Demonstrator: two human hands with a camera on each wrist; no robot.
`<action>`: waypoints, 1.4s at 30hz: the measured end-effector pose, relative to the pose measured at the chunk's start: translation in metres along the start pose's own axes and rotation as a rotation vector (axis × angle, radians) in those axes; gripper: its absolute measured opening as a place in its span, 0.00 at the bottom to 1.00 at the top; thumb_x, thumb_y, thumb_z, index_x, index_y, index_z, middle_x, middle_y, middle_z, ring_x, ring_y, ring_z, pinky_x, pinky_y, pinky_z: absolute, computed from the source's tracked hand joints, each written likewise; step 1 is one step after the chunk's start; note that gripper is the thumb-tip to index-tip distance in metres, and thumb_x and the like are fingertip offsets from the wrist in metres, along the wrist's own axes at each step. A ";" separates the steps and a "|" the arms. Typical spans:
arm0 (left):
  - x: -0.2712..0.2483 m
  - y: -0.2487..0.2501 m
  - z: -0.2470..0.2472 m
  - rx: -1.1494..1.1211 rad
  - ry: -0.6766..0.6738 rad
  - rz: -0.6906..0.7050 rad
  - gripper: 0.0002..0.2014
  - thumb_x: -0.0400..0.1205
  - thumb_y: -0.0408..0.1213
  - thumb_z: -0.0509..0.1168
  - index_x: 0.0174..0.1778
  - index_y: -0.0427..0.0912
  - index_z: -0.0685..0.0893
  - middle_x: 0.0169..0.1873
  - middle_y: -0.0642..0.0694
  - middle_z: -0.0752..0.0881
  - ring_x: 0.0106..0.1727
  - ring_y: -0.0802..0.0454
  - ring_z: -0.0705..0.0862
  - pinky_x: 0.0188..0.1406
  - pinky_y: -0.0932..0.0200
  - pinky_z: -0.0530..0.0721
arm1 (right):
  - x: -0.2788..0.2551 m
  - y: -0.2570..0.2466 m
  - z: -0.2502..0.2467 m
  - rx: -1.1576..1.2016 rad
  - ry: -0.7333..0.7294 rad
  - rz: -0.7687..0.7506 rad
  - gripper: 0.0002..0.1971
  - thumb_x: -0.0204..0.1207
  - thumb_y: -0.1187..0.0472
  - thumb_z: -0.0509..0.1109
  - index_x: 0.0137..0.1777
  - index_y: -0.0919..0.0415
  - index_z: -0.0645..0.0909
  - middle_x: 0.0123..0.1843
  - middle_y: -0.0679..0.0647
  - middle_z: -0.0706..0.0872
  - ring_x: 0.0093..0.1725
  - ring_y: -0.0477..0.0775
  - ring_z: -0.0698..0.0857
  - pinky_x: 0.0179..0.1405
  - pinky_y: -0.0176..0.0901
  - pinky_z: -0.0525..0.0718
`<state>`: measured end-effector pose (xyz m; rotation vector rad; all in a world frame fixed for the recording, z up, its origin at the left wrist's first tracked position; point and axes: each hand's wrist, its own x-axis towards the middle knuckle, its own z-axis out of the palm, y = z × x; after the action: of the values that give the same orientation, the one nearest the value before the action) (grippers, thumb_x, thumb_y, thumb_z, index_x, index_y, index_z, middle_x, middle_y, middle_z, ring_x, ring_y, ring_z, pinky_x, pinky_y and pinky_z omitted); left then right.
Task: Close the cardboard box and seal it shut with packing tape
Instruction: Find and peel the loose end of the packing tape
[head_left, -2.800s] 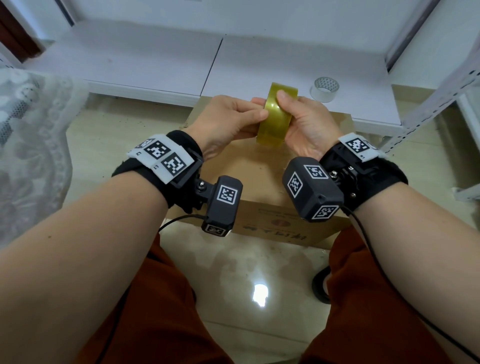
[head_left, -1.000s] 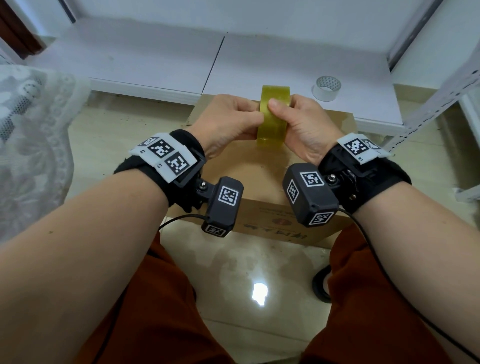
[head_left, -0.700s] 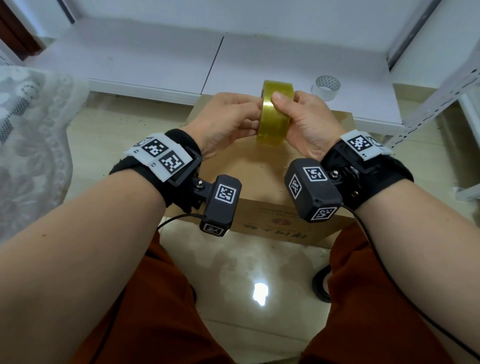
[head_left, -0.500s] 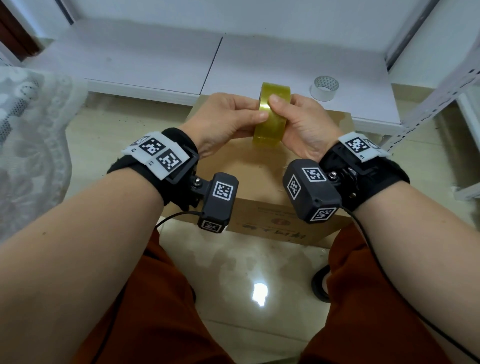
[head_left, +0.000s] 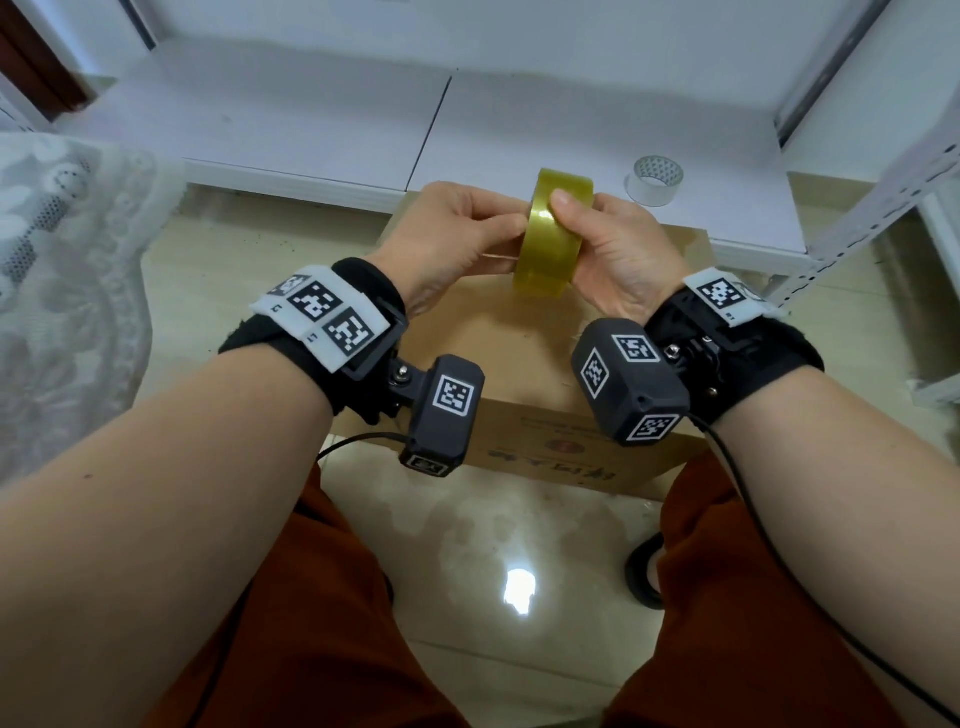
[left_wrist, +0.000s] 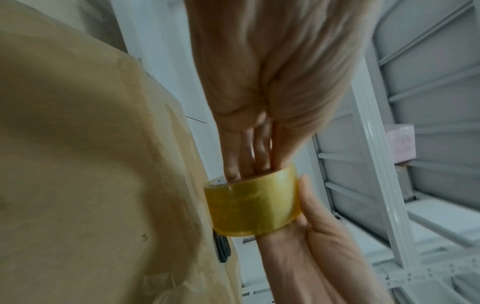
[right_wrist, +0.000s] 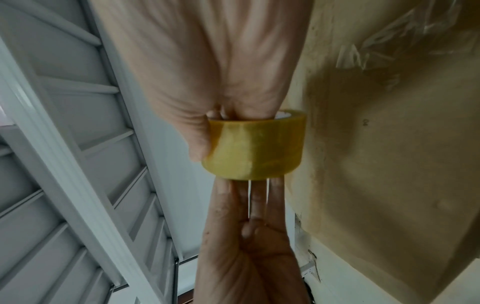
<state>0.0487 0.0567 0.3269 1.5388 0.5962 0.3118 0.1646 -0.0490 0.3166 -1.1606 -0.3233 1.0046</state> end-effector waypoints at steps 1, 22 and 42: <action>0.001 -0.001 0.001 0.010 0.066 0.011 0.09 0.83 0.29 0.66 0.57 0.33 0.87 0.49 0.38 0.91 0.52 0.46 0.90 0.52 0.54 0.89 | 0.001 0.001 0.000 0.009 0.022 -0.017 0.18 0.82 0.68 0.64 0.68 0.76 0.70 0.52 0.67 0.86 0.51 0.63 0.87 0.56 0.62 0.86; 0.000 -0.004 0.014 0.196 0.315 0.102 0.08 0.68 0.25 0.71 0.27 0.41 0.85 0.26 0.49 0.87 0.31 0.49 0.89 0.41 0.50 0.91 | 0.000 0.007 0.006 -0.152 0.039 -0.161 0.10 0.76 0.68 0.69 0.56 0.63 0.77 0.56 0.67 0.82 0.58 0.67 0.84 0.59 0.71 0.82; -0.001 -0.003 0.016 0.152 0.289 0.129 0.05 0.73 0.26 0.72 0.42 0.33 0.91 0.37 0.46 0.91 0.36 0.54 0.90 0.41 0.61 0.89 | 0.002 0.009 0.008 -0.148 0.121 -0.155 0.09 0.73 0.65 0.71 0.53 0.62 0.79 0.60 0.68 0.84 0.63 0.72 0.83 0.61 0.73 0.80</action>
<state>0.0560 0.0431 0.3226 1.6957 0.7615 0.6067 0.1555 -0.0423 0.3114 -1.3041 -0.3894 0.7816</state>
